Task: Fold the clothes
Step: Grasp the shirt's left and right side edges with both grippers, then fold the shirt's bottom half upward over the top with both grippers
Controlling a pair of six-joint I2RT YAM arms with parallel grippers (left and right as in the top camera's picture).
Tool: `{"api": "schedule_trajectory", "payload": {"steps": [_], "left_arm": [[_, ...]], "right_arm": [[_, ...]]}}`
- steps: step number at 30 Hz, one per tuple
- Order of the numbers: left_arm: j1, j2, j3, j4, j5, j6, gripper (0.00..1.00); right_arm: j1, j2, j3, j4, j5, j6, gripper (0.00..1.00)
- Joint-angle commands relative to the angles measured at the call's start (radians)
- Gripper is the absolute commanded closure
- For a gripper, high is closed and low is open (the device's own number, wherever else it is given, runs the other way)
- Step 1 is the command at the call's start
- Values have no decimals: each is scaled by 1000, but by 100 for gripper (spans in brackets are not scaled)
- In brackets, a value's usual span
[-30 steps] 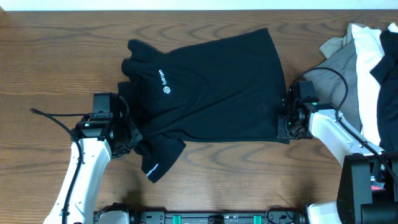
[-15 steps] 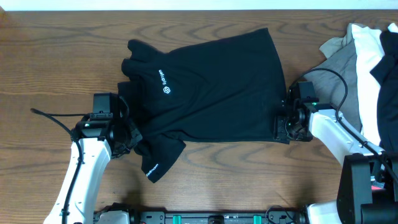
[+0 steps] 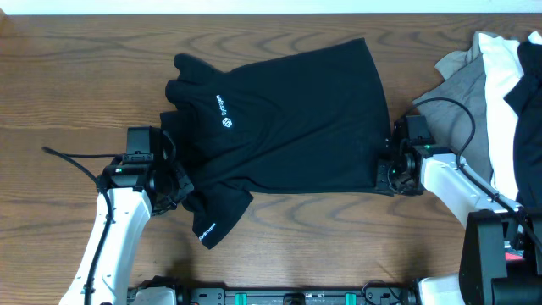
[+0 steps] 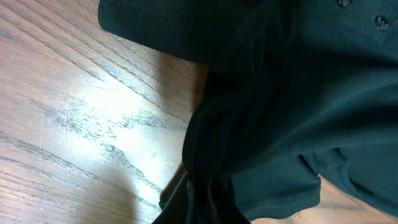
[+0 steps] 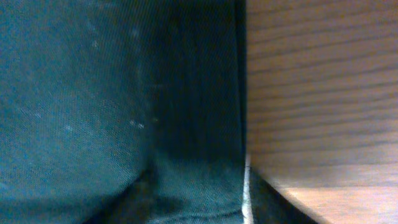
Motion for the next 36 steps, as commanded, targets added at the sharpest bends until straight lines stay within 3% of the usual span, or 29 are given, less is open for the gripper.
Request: {"api": "schedule_trajectory", "payload": {"steps": [1,2,11,25,36], "left_arm": [[5,6,-5,-3,3,13,94],[5,6,-5,-4,3,13,94],[5,3,-4,-47,13,48,94],[5,-247,39,-127,69,138,94],[5,-393,39,-198,32,139,94]], "right_arm": [[-5,9,-26,8,-75,19,90],[-5,9,-26,8,-77,19,99],[-5,-40,11,-47,-76,19,99],[-36,-509,237,-307,30,19,99],[-117,-660,247,-418,60,19,99]]}}
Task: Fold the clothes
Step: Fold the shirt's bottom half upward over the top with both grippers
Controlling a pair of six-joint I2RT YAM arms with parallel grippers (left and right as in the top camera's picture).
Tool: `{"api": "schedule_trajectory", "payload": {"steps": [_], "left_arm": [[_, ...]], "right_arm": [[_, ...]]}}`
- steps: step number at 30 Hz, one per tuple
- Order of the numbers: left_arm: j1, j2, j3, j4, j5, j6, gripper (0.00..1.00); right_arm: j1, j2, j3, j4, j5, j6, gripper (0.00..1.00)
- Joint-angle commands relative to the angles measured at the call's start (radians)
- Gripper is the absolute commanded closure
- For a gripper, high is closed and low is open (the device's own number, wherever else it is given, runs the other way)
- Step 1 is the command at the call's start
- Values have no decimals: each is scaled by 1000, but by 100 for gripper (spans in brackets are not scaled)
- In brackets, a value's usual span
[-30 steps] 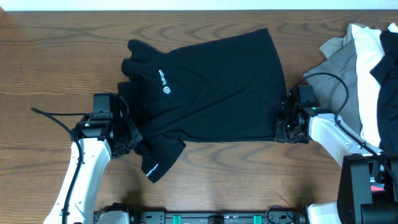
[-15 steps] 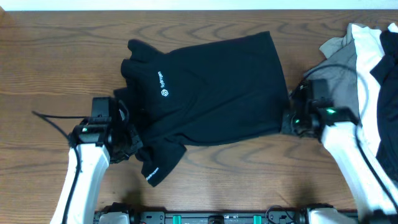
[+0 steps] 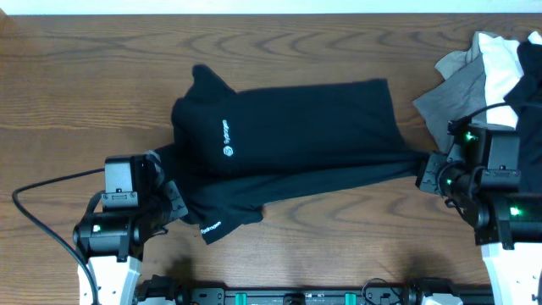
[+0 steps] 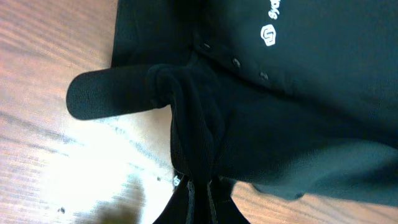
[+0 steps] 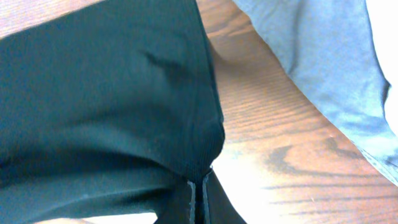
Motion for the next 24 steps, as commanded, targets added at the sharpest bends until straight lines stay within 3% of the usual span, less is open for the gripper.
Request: {"api": "schedule_trajectory", "payload": {"steps": [1,6,13,24], "left_arm": [[5,-19,29,-29,-19,21,94],[5,-34,29,-15,-47,20,94],[5,-18,29,158,-71,5,94],[5,96,29,181,-68,5,94]], "right_arm": [[-19,-25,13,-13,36,10,99],[-22,-36,16,-26,79,35,99],[-22,6,16,-1,78,30,99],[-22,138,16,30,38,12,99]]}}
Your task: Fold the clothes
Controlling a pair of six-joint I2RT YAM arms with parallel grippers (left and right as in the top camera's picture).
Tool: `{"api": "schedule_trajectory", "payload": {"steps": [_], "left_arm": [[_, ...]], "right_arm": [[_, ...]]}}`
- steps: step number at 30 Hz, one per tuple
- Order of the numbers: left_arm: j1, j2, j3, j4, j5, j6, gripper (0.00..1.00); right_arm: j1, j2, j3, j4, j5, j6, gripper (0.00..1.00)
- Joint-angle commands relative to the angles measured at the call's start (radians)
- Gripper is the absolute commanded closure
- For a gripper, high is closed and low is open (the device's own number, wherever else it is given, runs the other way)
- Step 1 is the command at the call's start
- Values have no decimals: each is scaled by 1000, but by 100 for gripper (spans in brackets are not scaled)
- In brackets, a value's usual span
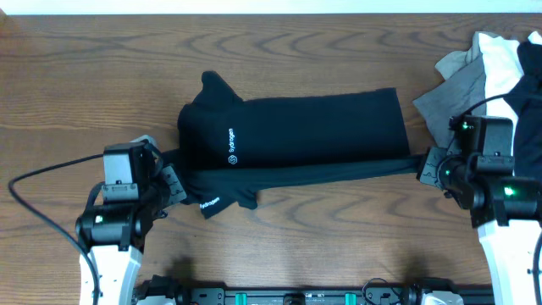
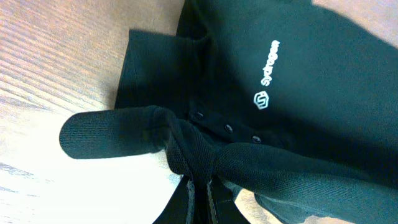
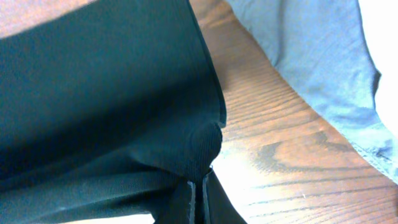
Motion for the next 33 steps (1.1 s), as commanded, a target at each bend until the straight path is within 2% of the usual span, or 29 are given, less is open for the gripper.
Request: {"api": "schedule_trajectory", "payload": {"steps": [1,15,16,18,25,26,28,30,33], "left_arm": [[5,42,28,10,-27,6,94],[5,209,28,208,-19,5,92],[5,225,28,217,-19,0,92],[5,256,28,225,-19,-18,84],[5,367,28,234,-19,-24,83],[5,381,28,233,-19,-24,83],[5,400,28,225,-19,-24,83],[5,404,28,207,-19,-24,83],[5,401,28,187,-20,-15,79]], "right_arm": [[-9,45,16,5,-4,-5,99],[-2,228,16,125,-51,-10,99],[3,246,16,136,-51,-10,99],[14,281,16,164,-51,-10,99],[31,408,16,272,-51,-9,98],[31,426,16,285,-50,-9,90],[30,459,16,304,-50,-10,66],[30,480,16,303,-50,-10,61],[31,485,16,290,-51,-17,60]]}}
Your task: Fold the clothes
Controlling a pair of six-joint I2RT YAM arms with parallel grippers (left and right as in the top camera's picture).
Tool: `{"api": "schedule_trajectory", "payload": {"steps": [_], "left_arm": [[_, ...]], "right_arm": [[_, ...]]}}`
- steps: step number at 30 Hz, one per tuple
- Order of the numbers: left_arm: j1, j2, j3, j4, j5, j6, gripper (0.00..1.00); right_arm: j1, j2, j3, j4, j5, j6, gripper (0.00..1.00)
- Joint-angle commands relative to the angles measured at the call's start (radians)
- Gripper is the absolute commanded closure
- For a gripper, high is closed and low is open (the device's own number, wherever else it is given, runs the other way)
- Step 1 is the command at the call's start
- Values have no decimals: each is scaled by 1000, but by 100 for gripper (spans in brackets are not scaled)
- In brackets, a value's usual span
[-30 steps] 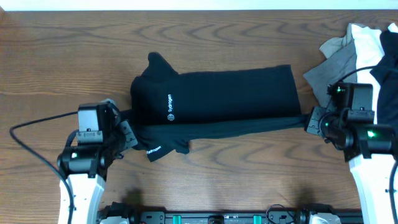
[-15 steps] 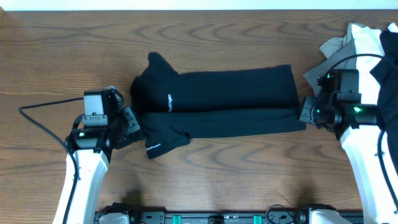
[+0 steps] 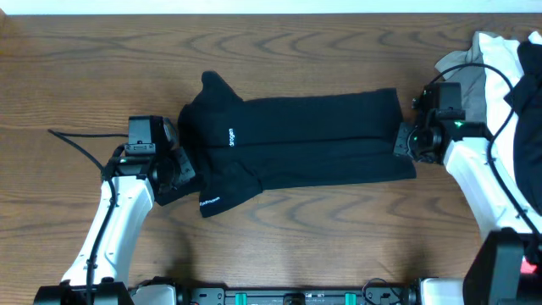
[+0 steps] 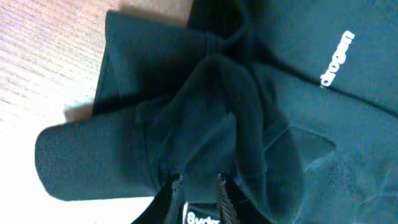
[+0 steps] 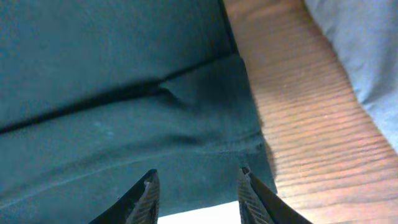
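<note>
The black polo shirt [image 3: 313, 135] lies on the table folded lengthwise into a long band, its white logo [image 3: 229, 135] near the left end. A sleeve with white print [image 3: 210, 202] sticks out at the lower left. My left gripper [image 3: 175, 174] is at the collar end; the left wrist view shows it [image 4: 199, 183] open, bunched collar fabric [image 4: 211, 112] just ahead and still between the tips. My right gripper [image 3: 405, 141] hovers over the hem end, open [image 5: 196, 180] above flat black cloth [image 5: 124, 93], holding nothing.
A pile of grey, white and black clothes [image 3: 491, 59] lies at the right edge, close behind my right arm; its grey cloth [image 5: 360, 56] shows in the right wrist view. Bare wooden table [image 3: 85, 68] surrounds the shirt. A cable [image 3: 80, 148] trails from the left arm.
Both grippers have opened and let go of the shirt. The lifted front edge now lies on the shirt's upper half. Both grippers stand farther up the table, over the shirt's ends.
At first the shirt lay spread flat, each gripper shut on its near edge at collar end and hem end. Then that edge was held up and stretched between them, later farther over the shirt. Now it lies released, the shirt a folded band.
</note>
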Motion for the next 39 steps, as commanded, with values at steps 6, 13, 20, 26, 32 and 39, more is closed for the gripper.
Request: {"api": "schedule_trajectory", "payload": {"steps": [6,13,20,26,32,39], "left_arm": [[5,0,26,-54,-64,30,75],[5,2,12,-73,-136,29,71],[5,10,-2,-39,-158,22,54],[5,48,-2,-26,-158,22,46],[5,157,-2,9,-157,22,46],[12,211,0,94,-188,37,94]], "right_arm": [[5,3,15,-35,-2,-33,62],[11,4,11,-49,-49,-56,68],[39,6,11,-49,-54,-67,67],[40,6,11,-50,-55,-67,67],[40,6,11,-50,-54,-67,67],[40,6,11,-65,-54,-69,67]]}}
